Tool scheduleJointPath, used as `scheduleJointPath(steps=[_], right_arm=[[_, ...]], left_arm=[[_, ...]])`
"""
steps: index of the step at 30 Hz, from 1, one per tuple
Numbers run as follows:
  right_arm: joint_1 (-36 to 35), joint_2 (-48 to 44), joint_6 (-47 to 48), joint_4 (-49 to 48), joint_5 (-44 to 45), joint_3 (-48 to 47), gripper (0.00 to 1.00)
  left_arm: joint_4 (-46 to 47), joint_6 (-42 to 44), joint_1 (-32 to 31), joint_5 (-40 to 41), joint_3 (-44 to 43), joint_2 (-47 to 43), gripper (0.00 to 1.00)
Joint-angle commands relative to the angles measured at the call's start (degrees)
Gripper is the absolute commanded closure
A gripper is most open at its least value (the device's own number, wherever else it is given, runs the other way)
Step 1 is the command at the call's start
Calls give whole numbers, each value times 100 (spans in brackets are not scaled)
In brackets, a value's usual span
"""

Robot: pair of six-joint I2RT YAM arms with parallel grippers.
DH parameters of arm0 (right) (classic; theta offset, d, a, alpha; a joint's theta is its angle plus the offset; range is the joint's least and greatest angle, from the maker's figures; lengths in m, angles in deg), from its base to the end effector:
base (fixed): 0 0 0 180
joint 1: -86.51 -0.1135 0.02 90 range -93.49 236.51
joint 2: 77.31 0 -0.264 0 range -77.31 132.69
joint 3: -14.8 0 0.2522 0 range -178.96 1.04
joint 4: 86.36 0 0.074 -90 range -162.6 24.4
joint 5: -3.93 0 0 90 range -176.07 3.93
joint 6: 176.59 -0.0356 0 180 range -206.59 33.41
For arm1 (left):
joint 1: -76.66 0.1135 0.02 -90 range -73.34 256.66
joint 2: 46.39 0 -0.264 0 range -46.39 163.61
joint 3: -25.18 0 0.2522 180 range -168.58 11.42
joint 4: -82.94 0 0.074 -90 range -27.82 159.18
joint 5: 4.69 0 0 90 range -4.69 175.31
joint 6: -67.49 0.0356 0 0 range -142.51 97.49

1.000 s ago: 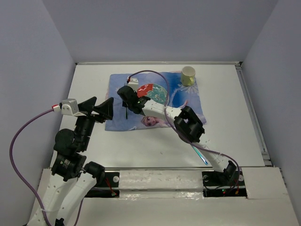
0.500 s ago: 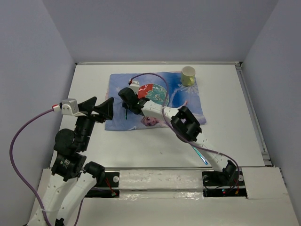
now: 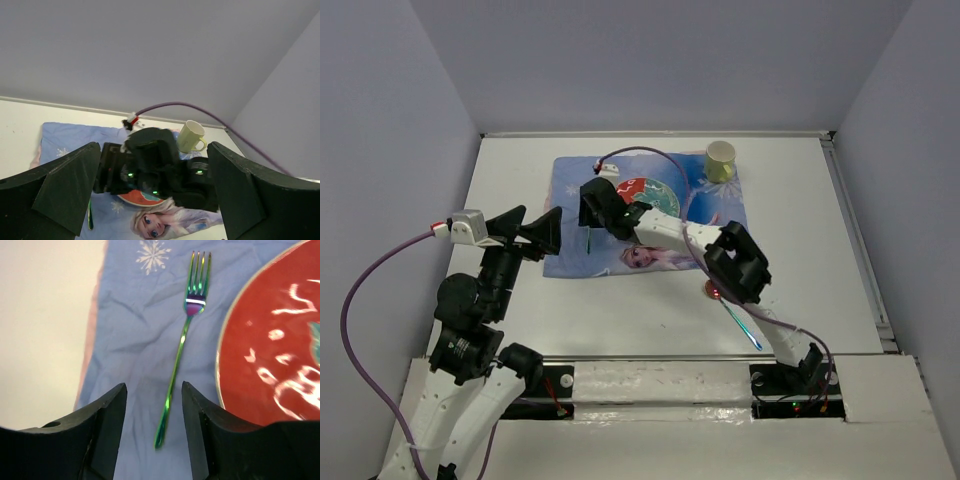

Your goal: Set the dinner table for one person

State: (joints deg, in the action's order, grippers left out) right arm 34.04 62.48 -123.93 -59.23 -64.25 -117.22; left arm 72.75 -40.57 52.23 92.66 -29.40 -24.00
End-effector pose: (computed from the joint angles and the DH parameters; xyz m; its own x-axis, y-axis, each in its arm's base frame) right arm 0.3512 0.4355 0.1886 -0.6110 0.1289 -0.7811 -0.2263 0.9170 0.3284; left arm 0.0844 -0.0334 0.3894 0.2306 -0.4424 -0.8666 0.3930 0.8571 -0.3330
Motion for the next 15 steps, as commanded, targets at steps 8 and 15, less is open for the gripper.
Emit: scheduleJointPath(steps=[8, 15], right_arm=[[35, -5148, 782, -882, -996, 5730, 46], [35, -7903, -1028, 1193, -821, 8361, 44]], left_arm=[[284, 49, -53, -129, 21, -51, 1], [284, 40, -124, -147, 4, -33, 1]])
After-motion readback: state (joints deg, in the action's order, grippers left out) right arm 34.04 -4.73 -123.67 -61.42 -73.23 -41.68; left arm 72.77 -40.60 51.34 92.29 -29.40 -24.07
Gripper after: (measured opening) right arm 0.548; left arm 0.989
